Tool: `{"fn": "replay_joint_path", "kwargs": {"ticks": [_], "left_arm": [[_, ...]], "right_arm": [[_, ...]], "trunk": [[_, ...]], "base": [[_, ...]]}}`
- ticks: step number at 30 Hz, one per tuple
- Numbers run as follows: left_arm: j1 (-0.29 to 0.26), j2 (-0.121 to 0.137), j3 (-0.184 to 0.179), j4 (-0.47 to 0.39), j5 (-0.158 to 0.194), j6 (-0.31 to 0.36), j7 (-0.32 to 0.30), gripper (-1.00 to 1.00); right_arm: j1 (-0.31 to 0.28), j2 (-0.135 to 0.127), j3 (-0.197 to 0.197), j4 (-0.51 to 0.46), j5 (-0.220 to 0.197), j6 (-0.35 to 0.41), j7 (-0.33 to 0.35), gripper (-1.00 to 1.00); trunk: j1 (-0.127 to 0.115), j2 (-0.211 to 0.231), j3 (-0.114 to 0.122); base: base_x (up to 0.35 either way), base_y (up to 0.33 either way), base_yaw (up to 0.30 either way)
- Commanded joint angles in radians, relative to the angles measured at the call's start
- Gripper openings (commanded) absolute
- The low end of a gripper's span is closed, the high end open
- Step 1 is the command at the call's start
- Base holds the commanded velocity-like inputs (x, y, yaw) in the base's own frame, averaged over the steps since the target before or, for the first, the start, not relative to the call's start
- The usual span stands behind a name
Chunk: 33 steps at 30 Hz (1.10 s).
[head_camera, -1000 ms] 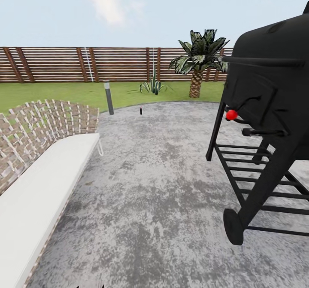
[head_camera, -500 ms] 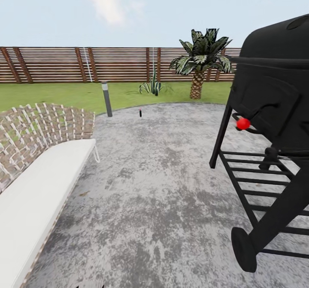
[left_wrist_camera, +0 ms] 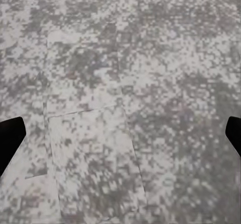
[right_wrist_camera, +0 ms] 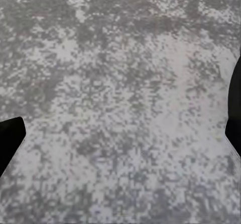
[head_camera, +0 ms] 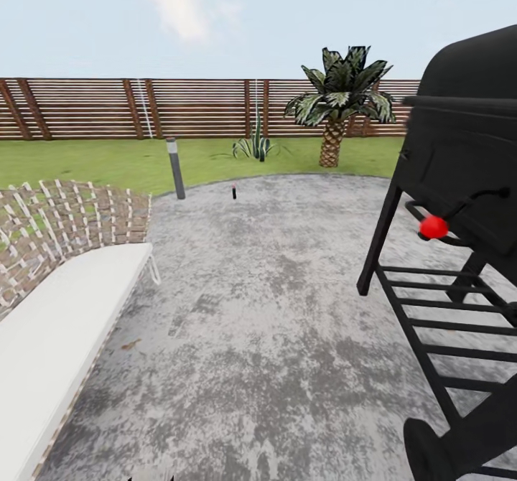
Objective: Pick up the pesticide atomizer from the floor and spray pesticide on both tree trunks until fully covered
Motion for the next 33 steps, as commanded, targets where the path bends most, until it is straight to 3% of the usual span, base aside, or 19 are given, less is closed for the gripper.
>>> {"fn": "replay_joint_path", "kwargs": {"ticks": [1,20,33], "left_arm": [[0.000,0.002,0.001,0.001,0.001,-0.003,0.001,1.00],[0.000,0.009,0.001,0.001,0.004,-0.003,0.001,1.00],[-0.001,0.008,0.001,0.001,0.002,-0.003,0.001,1.00]], "right_arm": [[0.000,0.000,0.000,0.001,0.001,-0.003,-0.001,1.00],[0.000,0.000,0.000,0.001,0.001,-0.003,0.000,1.00],[0.000,0.000,0.000,0.001,0.001,-0.003,-0.001,1.00]], "trunk": [[0.000,0.000,-0.001],[0.000,0.000,-0.001],[0.000,0.000,-0.001]], "base": [[0.340,0.094,0.000],[0.300,0.184,0.000],[0.332,0.022,0.000]]}}
